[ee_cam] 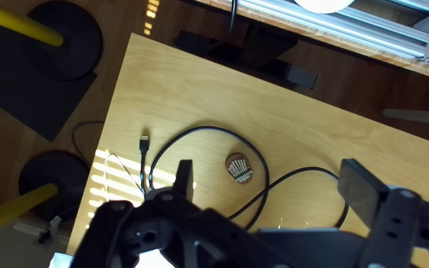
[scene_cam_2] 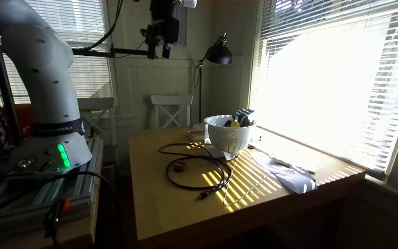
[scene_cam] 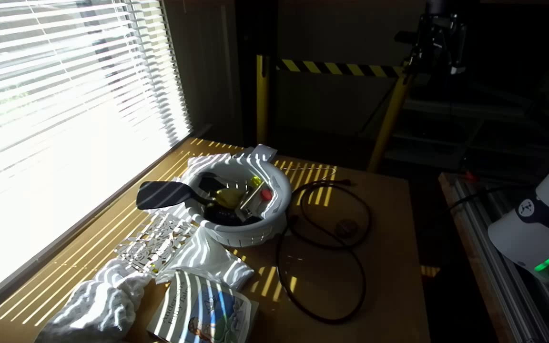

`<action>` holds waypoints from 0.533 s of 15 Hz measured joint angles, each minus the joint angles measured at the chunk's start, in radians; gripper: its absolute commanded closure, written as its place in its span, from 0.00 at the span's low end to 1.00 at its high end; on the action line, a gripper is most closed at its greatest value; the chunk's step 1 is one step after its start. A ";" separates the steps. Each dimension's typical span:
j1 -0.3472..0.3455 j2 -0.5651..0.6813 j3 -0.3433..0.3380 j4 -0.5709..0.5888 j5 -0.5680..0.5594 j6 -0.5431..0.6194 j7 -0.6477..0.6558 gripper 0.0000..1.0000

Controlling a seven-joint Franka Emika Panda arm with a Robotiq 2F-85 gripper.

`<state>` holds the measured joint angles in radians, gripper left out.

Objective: Put the black object inside the bin

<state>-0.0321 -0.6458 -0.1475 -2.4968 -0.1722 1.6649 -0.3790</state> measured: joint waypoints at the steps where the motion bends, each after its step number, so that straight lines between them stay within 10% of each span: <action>1: 0.000 0.000 0.000 0.000 0.000 0.000 0.000 0.00; 8: 0.042 0.254 0.026 0.000 -0.107 0.085 -0.061 0.00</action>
<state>0.0097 -0.3920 -0.1211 -2.4970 -0.2794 1.7502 -0.4400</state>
